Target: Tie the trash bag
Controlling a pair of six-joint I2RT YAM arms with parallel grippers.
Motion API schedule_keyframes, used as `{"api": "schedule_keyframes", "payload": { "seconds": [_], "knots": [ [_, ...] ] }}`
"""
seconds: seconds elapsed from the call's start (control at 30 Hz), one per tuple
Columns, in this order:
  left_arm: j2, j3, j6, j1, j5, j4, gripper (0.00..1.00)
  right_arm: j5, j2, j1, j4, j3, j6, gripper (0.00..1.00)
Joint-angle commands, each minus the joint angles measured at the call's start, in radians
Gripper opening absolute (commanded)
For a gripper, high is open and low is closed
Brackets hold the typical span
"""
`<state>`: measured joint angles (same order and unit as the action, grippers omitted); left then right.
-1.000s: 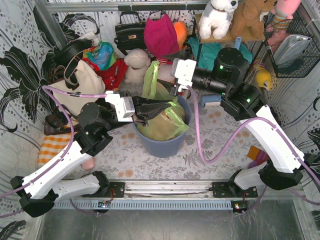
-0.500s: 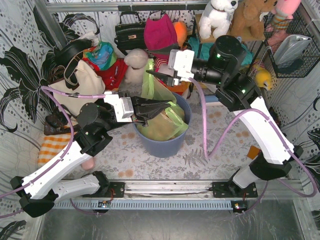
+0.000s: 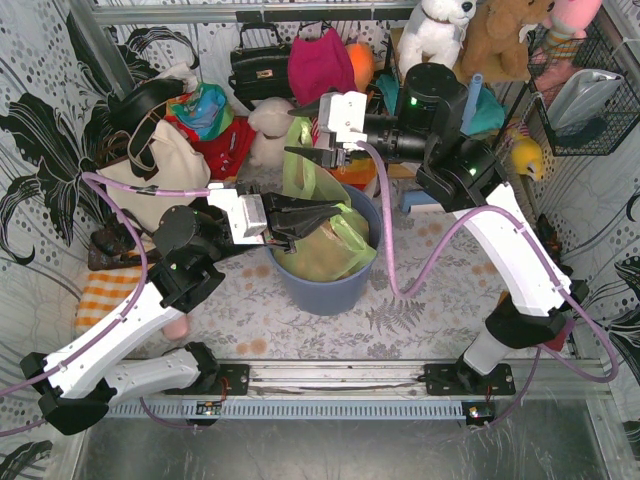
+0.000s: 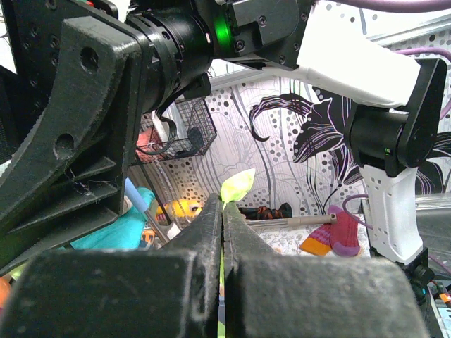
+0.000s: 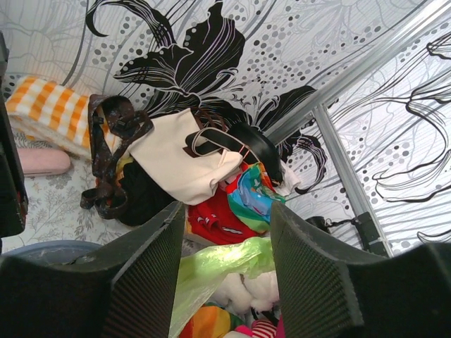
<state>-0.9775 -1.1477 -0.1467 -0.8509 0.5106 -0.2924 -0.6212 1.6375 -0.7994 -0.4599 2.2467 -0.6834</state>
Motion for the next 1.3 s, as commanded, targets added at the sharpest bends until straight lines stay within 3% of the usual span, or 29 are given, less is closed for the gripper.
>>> {"api": "schedule_keyframes", "payload": {
  "seconds": [0.0,0.23,0.77,1.27],
  "knots": [
    [0.008,-0.008,0.007,0.003,0.01,-0.043,0.02,-0.009,-0.037,-0.004,-0.015,0.028,0.064,0.53],
    [0.0,-0.007,0.008,0.003,0.019,-0.048,0.02,0.002,-0.079,-0.004,-0.041,0.02,0.123,0.56],
    [0.005,-0.001,0.013,0.003,0.019,-0.054,0.02,0.087,-0.083,-0.003,-0.092,0.016,0.125,0.5],
    [0.005,0.0,0.012,0.003,0.02,-0.054,0.02,0.024,-0.034,-0.003,-0.073,0.048,0.167,0.28]
  ]
}}
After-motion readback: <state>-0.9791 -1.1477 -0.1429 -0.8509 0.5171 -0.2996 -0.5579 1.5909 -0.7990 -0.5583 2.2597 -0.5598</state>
